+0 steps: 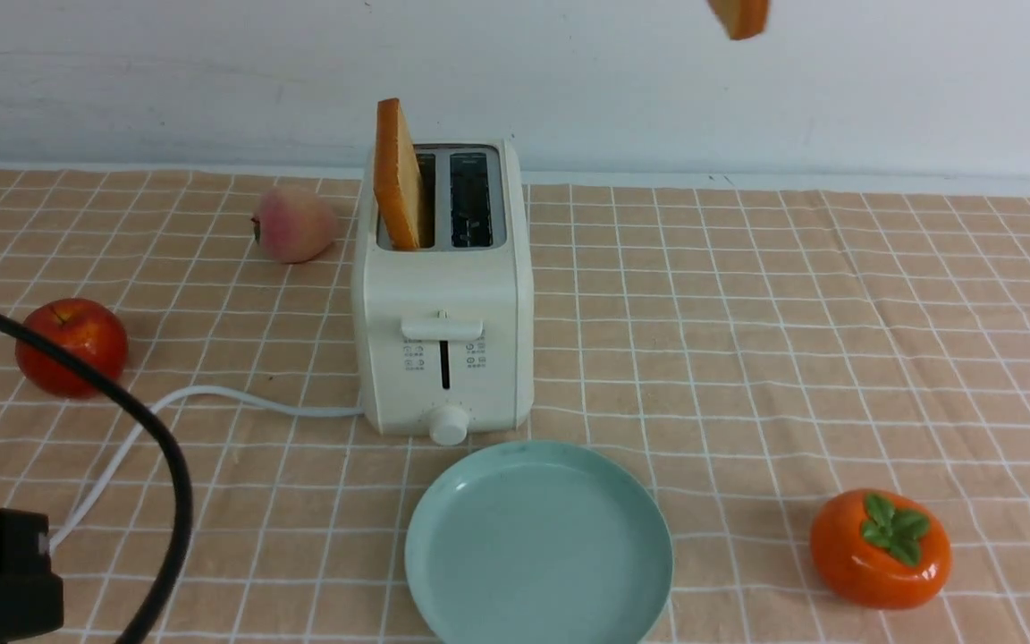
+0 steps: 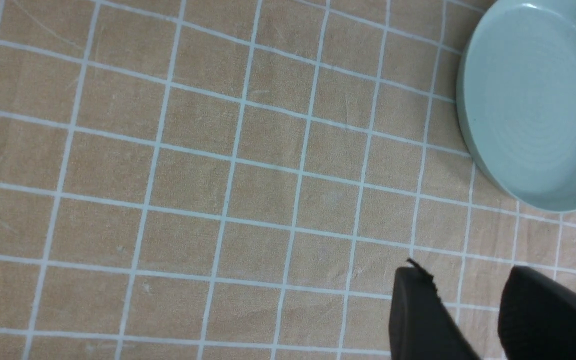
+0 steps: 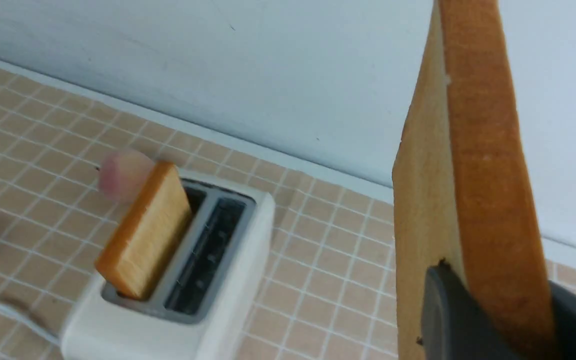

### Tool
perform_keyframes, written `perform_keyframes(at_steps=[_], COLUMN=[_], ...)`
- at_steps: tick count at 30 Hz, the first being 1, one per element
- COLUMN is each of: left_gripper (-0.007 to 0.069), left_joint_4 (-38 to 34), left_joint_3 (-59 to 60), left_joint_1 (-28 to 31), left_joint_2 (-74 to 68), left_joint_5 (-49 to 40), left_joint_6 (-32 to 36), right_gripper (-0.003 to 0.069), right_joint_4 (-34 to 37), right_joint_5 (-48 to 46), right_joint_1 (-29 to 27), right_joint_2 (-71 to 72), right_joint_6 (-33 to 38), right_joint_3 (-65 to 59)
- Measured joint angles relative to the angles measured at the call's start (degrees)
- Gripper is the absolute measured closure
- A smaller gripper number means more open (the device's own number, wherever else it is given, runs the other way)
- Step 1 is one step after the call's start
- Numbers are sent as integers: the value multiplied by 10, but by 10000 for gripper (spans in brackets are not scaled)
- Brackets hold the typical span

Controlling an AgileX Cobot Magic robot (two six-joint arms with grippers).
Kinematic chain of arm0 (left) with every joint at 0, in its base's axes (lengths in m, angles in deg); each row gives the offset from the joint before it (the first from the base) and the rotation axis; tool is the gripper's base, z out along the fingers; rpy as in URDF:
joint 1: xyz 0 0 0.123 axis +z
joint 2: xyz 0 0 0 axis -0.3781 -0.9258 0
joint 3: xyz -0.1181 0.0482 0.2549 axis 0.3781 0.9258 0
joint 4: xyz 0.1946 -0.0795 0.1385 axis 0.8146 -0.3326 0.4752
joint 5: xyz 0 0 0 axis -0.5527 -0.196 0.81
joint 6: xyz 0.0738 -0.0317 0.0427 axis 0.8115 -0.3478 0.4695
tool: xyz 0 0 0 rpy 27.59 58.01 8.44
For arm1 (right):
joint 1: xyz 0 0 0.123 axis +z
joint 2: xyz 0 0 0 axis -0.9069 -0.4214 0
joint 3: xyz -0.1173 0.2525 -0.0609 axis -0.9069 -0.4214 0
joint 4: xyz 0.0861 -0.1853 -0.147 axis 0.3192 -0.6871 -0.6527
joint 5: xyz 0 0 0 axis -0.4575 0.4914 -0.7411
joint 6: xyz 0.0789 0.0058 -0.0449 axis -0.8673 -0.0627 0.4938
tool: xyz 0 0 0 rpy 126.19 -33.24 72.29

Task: Take toasted bread from bread machine on light coffee tablecloth place on plate.
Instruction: 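Place the held slice of bread on top of the slice on the plate with the right gripper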

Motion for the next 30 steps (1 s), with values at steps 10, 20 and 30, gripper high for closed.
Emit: perform_keyframes(at_steps=[10,20,30], left_gripper=[386,386,386], left_joint_4=[0,-2,-19], left_joint_3=[0,0,0], left_joint_1=[0,0,0], left_joint_2=[0,0,0], left_joint_5=[-5,-18,-22], left_joint_6=[0,0,0], right_gripper=[542,542,491], right_joint_4=[101,489,581], right_joint_5=[48,280,306], right_joint_1=[-7,-7,-35], right_joint_2=[101,-1,-59], right_joint_6=[-109,102,151], right_joint_3=[-366,-531,-531])
